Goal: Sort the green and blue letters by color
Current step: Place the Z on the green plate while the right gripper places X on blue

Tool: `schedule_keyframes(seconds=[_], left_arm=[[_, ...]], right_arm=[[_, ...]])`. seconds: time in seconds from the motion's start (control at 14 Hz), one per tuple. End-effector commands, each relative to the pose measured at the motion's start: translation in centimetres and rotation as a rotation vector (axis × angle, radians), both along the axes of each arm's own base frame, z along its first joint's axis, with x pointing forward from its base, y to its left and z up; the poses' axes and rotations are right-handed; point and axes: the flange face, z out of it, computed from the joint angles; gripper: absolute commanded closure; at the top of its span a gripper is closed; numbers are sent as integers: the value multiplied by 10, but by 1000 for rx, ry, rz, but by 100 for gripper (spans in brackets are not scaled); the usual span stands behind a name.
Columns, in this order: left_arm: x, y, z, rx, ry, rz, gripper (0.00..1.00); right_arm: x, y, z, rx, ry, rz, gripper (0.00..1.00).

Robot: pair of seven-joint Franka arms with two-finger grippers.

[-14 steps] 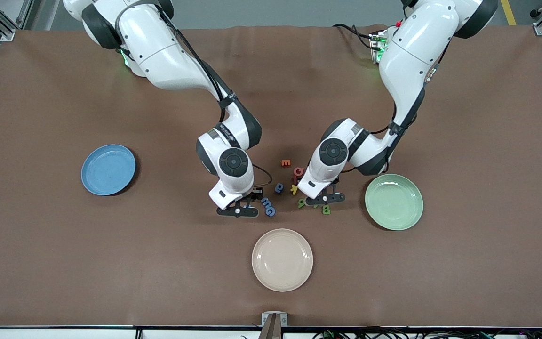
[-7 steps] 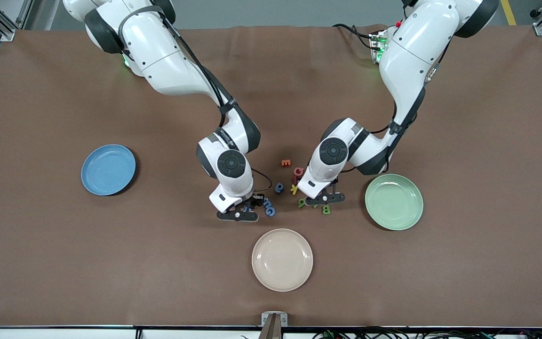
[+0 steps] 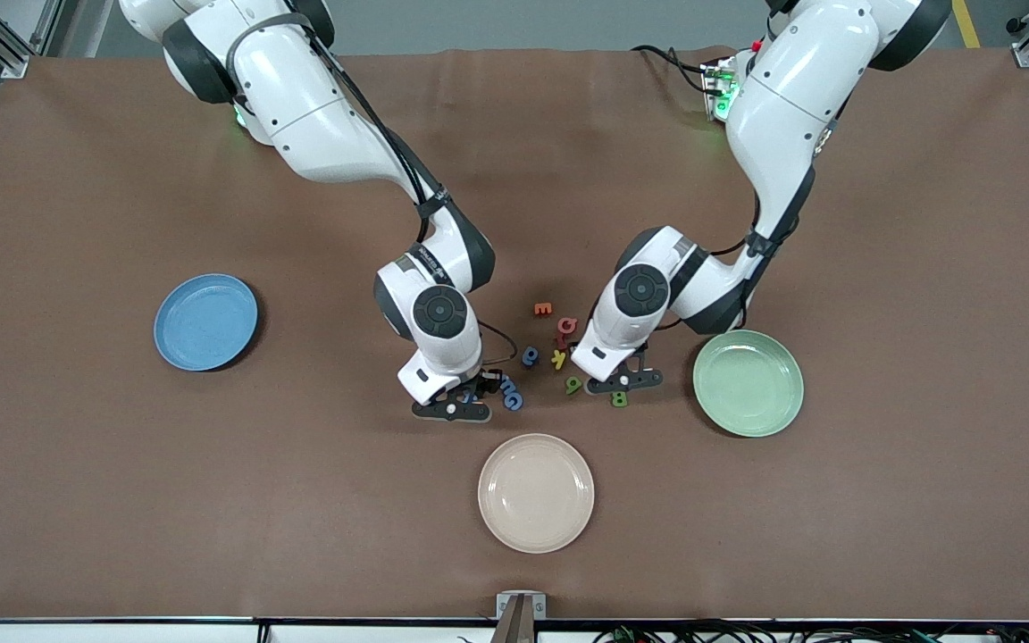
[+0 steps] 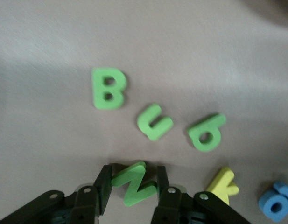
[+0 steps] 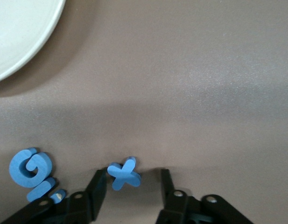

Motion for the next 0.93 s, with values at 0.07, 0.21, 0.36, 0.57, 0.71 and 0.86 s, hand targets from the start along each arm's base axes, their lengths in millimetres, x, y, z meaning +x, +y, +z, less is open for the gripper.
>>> schedule_keyframes(seconds=[0.07,0.21,0.36,0.57,0.71,0.86], left_arm=[[16,33,49,48,0,14,70],[23,56,61,51,20,-1,71],[26,86,63,32,43,-17,71],[26,131,58,45,67,-53,71],[27,157,50,57,80,-74,71],[24,177,44,95,78,-94,71]], right_arm=[[6,3,-4,2,-15,-9,51],[5,3,-5,2,-13,-10,56],[5,3,-5,2,-13,-6,76],[8,-1,-2,-3,-9,-9,100],[21,-24,20,-10,2,-31,100],[27,-63,42,-85,129,29,100]])
